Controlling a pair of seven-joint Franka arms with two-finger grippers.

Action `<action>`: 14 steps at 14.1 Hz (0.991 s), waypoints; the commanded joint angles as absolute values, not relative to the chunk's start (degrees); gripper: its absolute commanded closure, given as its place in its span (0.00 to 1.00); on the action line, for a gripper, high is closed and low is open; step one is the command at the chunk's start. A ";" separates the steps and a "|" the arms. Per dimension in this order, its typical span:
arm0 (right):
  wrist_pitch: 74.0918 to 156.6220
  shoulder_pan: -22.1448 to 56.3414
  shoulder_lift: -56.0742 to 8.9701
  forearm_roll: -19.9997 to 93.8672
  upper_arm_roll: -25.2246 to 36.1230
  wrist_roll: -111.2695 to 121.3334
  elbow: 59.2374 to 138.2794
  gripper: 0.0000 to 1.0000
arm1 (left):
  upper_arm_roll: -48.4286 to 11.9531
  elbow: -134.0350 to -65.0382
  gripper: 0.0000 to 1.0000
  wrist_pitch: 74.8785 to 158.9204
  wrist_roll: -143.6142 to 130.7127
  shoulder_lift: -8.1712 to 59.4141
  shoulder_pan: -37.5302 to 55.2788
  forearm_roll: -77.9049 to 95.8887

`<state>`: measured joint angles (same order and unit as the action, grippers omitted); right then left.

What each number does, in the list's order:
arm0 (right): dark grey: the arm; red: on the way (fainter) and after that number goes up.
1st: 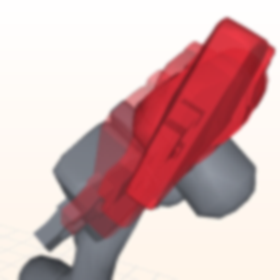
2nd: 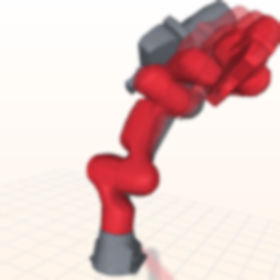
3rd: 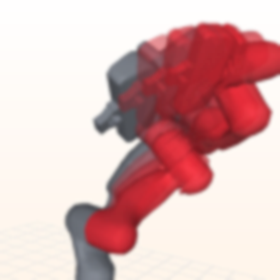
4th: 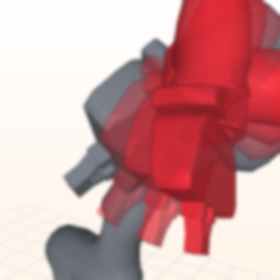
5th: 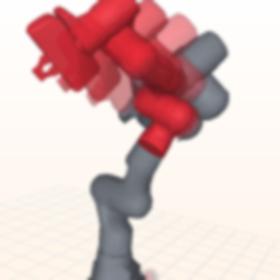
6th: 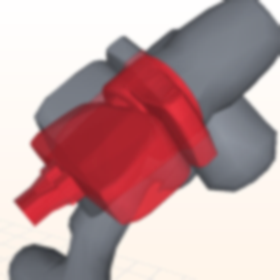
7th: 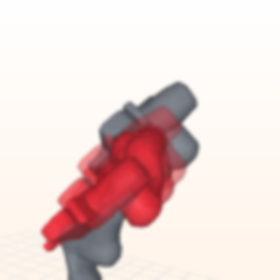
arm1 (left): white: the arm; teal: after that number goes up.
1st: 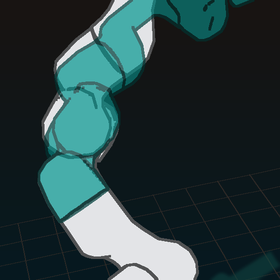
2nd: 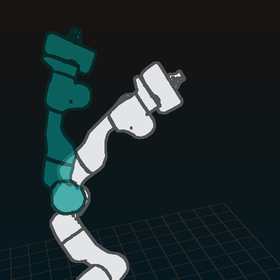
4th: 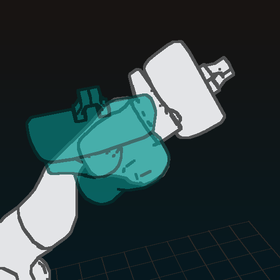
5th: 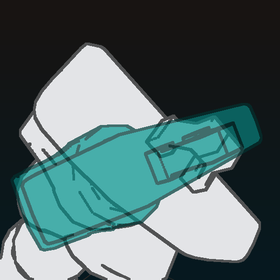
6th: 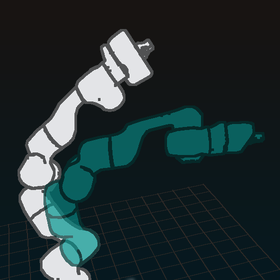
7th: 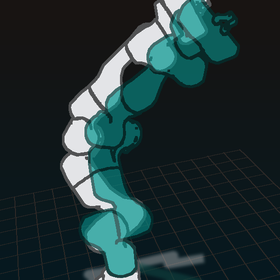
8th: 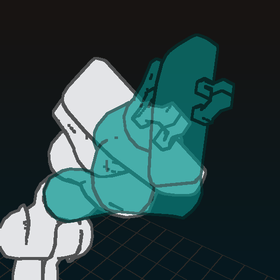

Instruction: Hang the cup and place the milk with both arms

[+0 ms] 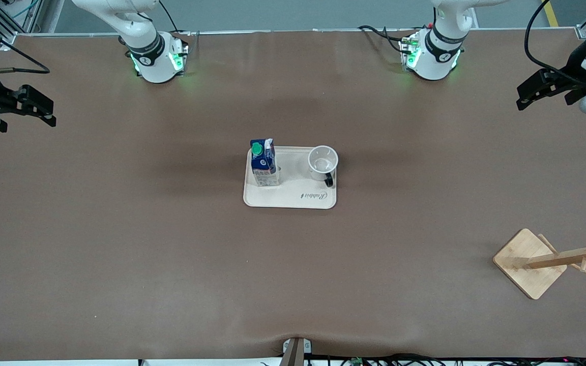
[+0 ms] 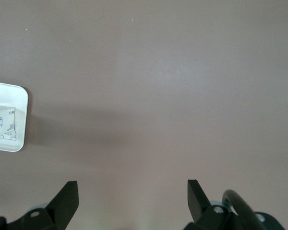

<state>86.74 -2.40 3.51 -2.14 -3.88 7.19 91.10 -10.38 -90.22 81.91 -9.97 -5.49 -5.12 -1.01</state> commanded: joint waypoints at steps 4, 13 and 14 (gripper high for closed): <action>85.87 -2.46 3.25 -1.67 -3.87 7.65 90.09 0.00 | -10.37 -88.86 0.00 80.77 -9.75 -5.01 -5.01 -0.53; 85.69 -2.46 3.25 -1.67 -3.87 7.65 90.09 0.00 | -10.46 -87.80 0.00 80.51 -10.98 -2.90 -5.01 -0.26; 85.61 -2.46 3.25 -1.67 -3.87 7.65 90.09 0.00 | -11.24 -88.15 0.00 80.33 -12.90 -2.90 -4.75 -0.26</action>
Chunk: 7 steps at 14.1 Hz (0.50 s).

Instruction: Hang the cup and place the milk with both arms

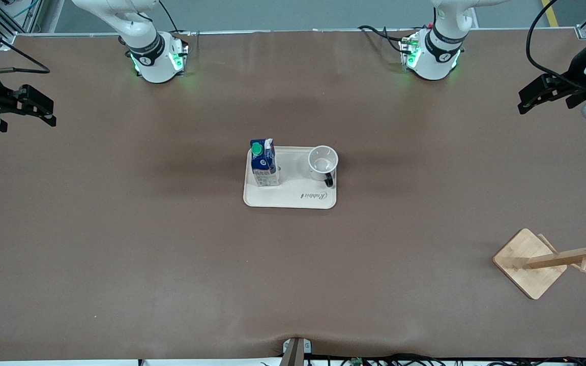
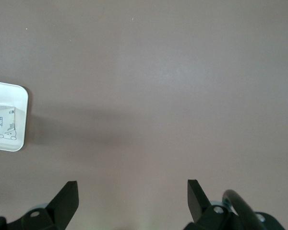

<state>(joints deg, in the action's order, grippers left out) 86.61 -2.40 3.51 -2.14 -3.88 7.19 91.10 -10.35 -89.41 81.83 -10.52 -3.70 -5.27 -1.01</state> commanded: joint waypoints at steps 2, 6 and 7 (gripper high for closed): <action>85.61 -2.37 3.16 -1.67 -3.78 7.56 90.09 0.00 | -12.48 -89.73 0.00 80.24 -17.29 -2.90 -4.57 -0.26; 85.69 -2.46 3.16 -1.76 -3.78 7.38 90.18 0.00 | -17.03 -94.11 0.00 82.17 -23.64 -2.99 -4.66 -0.18; 85.69 -2.55 3.16 -1.76 -3.78 7.38 90.26 0.00 | -17.83 -95.52 0.00 82.96 -23.82 -3.25 -4.66 -0.09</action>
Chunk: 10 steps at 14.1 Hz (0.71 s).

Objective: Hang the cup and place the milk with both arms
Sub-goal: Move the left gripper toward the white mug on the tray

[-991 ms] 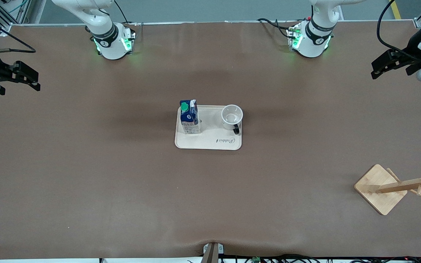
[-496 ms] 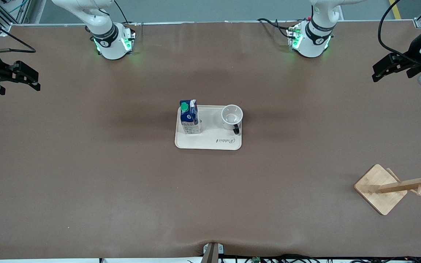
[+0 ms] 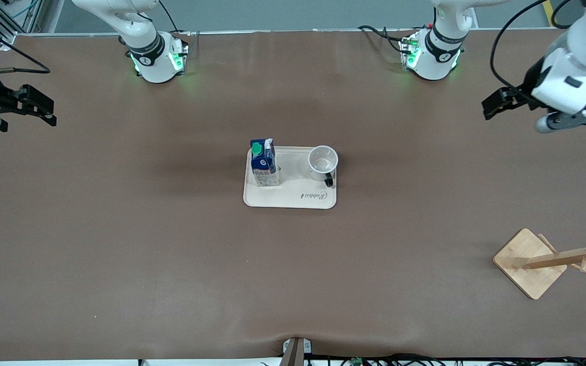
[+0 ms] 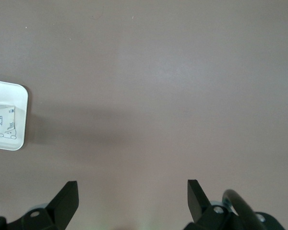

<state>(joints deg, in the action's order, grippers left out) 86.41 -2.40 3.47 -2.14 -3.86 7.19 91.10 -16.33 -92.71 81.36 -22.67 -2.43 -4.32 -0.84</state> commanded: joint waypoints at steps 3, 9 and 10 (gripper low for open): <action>86.39 -2.20 3.16 -1.76 -3.78 7.38 90.09 0.00 | -20.21 -100.44 0.00 88.40 -25.91 -4.30 -4.83 1.75; 89.12 -2.37 0.45 -0.53 -3.87 7.73 88.77 0.00 | -27.50 -108.53 0.00 99.91 -35.41 -2.99 -4.57 2.64; 88.95 -2.20 -0.26 -0.61 -3.87 7.91 88.07 0.00 | -28.47 -109.85 0.00 102.11 -36.64 -2.81 -4.57 2.64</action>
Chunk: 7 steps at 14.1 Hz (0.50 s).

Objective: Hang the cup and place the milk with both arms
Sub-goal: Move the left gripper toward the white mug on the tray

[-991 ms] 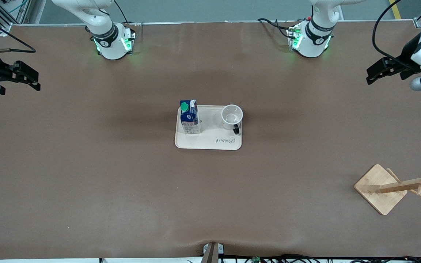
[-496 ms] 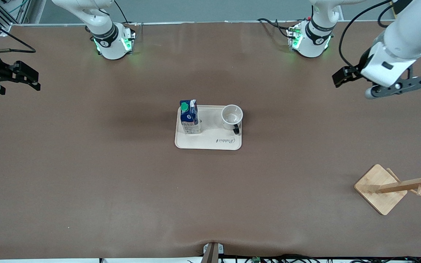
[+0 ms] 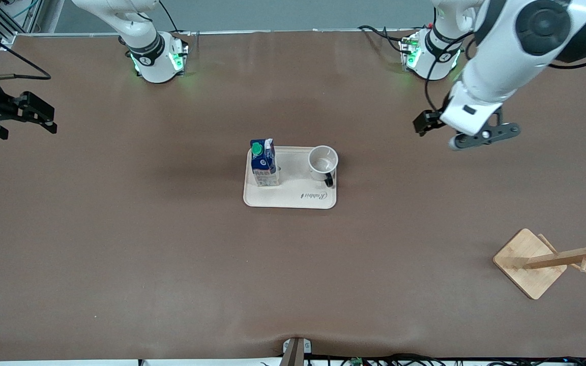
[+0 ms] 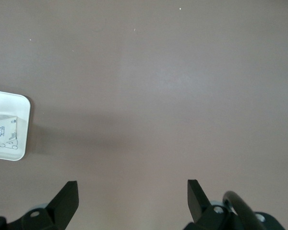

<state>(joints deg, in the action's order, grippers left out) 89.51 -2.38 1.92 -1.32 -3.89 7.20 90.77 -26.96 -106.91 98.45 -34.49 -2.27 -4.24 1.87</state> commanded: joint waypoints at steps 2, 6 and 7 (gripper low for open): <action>88.77 -2.20 -1.31 -0.53 -3.96 7.56 87.80 0.00 | -29.70 -112.31 0.00 106.15 -38.23 -2.11 -4.48 2.72; 89.56 -3.34 -5.45 2.00 -3.69 7.82 87.98 0.00 | -34.18 -113.03 0.00 110.82 -44.80 3.06 -4.40 2.64; 89.39 -3.60 -5.80 1.76 -3.52 8.08 87.72 0.00 | -35.49 -113.90 0.00 113.27 -47.17 4.47 -4.39 2.55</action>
<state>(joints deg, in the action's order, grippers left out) 90.15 -2.56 -4.64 0.15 -3.70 7.23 89.76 -33.24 -113.21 109.88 -43.47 1.97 -4.15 1.95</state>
